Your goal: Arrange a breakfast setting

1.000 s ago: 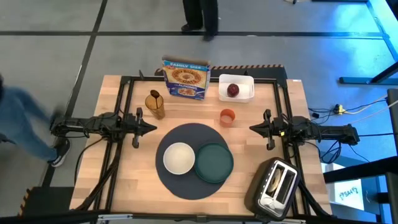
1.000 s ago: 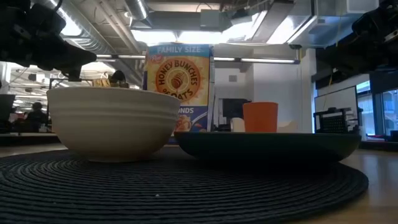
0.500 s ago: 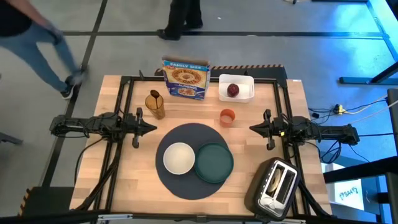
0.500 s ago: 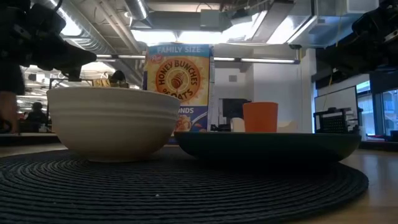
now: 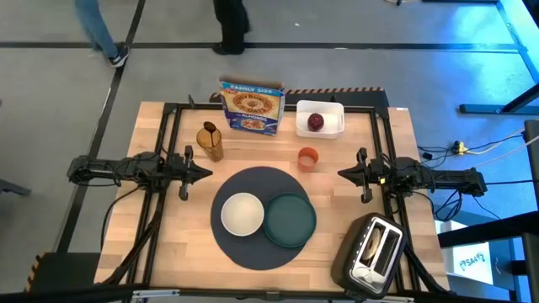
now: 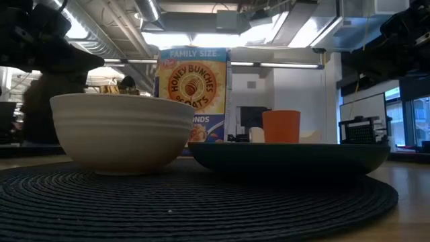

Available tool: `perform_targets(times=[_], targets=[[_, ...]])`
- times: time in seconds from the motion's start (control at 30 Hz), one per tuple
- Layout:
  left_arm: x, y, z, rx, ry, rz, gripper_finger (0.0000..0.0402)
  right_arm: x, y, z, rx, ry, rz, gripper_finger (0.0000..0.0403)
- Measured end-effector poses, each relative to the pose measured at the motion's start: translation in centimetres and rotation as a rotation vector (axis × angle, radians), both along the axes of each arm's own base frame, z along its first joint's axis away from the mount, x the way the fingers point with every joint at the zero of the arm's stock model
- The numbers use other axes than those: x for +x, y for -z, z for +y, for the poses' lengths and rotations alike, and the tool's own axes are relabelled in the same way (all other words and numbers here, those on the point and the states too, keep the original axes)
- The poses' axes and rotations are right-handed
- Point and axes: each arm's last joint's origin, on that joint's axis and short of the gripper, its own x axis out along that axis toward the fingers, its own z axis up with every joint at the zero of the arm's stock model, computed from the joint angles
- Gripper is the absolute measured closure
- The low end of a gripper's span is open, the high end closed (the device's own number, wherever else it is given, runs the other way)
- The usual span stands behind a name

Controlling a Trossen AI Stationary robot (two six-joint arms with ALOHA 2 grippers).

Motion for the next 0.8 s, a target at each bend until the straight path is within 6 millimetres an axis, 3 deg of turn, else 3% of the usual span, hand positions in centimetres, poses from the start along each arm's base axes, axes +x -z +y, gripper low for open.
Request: perform_targets(times=[0.17,0.27,0.57,0.8], targets=[[0.0,0.0,0.0,0.0,0.0,0.0,0.0401,0.0,-0.4,0.0,0.002,0.016,-0.039,0.0403],[0.0,0.0,0.0,0.0,0.0,0.0,0.0401,0.0,-0.7,-0.4,0.049,0.147,-0.078,0.0403],[0.0,0.0,0.0,0.0,0.0,0.0,0.0401,-0.5,-1.7,-1.4,0.724,0.395,-0.333,0.0403],[0.0,-0.7,0.0,-0.004,0.0,-0.072,0.0401,-0.7,-2.1,-1.6,1.019,0.419,-0.489,0.0403]])
